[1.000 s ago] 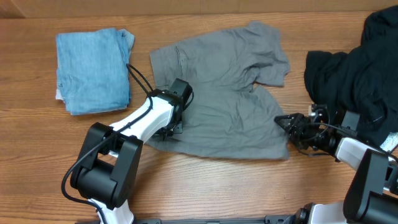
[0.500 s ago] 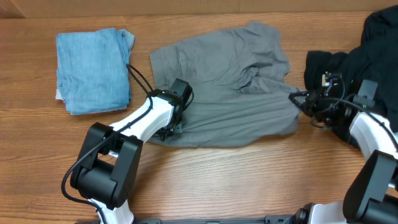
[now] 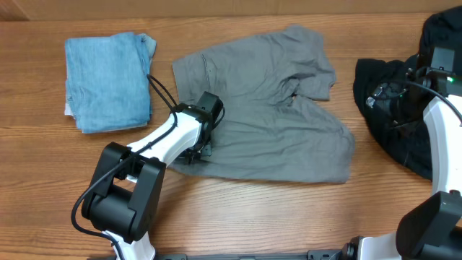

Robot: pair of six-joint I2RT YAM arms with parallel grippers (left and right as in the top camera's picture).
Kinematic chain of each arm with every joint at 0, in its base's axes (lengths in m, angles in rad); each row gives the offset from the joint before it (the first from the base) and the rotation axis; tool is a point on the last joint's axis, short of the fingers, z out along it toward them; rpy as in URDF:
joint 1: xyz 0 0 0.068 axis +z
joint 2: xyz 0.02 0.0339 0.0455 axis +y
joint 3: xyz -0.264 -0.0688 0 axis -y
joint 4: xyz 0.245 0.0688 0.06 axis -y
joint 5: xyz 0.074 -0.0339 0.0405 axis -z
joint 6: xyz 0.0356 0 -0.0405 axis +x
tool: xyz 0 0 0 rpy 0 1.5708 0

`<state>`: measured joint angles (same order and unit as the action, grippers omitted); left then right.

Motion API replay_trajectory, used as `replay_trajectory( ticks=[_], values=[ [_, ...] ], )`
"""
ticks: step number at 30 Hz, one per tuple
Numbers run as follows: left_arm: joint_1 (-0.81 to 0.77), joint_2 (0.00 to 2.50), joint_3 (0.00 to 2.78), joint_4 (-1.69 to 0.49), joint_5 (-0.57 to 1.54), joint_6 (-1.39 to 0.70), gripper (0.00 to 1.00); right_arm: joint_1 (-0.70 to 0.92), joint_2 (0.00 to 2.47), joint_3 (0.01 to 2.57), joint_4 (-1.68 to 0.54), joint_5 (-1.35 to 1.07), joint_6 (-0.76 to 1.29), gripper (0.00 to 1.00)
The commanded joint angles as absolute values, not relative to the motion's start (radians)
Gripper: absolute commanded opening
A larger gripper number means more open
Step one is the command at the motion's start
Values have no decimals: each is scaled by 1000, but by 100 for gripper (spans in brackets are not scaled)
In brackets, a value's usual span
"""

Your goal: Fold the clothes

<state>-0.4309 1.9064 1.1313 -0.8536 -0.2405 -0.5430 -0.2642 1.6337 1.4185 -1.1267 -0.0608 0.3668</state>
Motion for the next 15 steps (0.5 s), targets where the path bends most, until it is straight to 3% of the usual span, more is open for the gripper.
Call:
replay_trajectory(
  ticks=[1,2,4,11,15],
  values=[
    [-425,2006,1034,-893,-194,-532,4,-235,1629,1398,-1077,-181,313,66],
    [-425,2006,1034,-893,-195,-532,4,-226,1629,1390,-1056,-216,292,53],
    [-425,2006,1034,-893,-195,-532,4,-202,1629,1378,-1008,-242,281,4],
    [-426,1999,1046,-905,-198,-539,4,-76,1666,1374,-618,-237,174,4],
    [-426,1985,1046,-924,-199,-539,4,-76,1789,1377,-443,-281,217,4]
  ],
)
